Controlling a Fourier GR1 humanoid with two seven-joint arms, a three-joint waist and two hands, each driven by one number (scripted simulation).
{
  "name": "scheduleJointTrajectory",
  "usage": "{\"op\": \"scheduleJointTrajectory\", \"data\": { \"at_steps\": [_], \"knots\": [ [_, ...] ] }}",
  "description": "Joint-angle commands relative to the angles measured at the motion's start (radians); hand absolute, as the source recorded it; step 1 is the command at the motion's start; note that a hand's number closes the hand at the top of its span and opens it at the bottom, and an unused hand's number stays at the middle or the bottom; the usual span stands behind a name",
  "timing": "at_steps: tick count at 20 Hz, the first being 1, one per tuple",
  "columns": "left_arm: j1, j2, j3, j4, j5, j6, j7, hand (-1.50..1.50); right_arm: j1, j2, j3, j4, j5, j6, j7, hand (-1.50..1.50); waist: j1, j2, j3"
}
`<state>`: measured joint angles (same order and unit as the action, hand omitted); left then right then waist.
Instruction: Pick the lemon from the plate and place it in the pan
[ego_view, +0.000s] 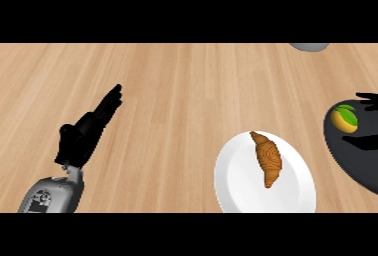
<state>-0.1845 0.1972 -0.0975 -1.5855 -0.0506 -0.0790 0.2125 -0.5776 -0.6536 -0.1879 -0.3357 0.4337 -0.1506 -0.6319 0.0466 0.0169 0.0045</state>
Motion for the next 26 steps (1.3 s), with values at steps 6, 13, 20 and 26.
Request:
{"op": "scheduleJointTrajectory", "data": {
  "at_steps": [6, 13, 20, 26],
  "knots": [
    [-0.009, 0.020, 0.037, -0.005, 0.039, -0.033, 0.016, 0.00, -0.076, 0.011, -0.194, 0.110, -0.201, 0.196, -0.163, -1.50, -0.006, 0.002, 0.002],
    [0.006, 0.009, 0.021, 0.012, -0.018, 0.000, -0.032, 0.00, -0.053, -0.108, -0.276, 0.196, -0.289, 0.513, -0.188, -1.50, -0.010, 0.004, 0.003],
    [0.046, 0.025, 0.036, -0.001, 0.015, -0.035, -0.031, 0.00, 0.072, -0.173, -0.273, 0.176, -0.289, 0.680, -0.336, -1.50, -0.011, 0.003, 0.005],
    [0.046, 0.031, 0.060, -0.027, 0.026, -0.030, -0.024, 0.00, 0.186, -0.197, -0.288, 0.124, -0.321, 0.752, -0.443, -1.50, -0.034, -0.006, 0.004]
  ]
}}
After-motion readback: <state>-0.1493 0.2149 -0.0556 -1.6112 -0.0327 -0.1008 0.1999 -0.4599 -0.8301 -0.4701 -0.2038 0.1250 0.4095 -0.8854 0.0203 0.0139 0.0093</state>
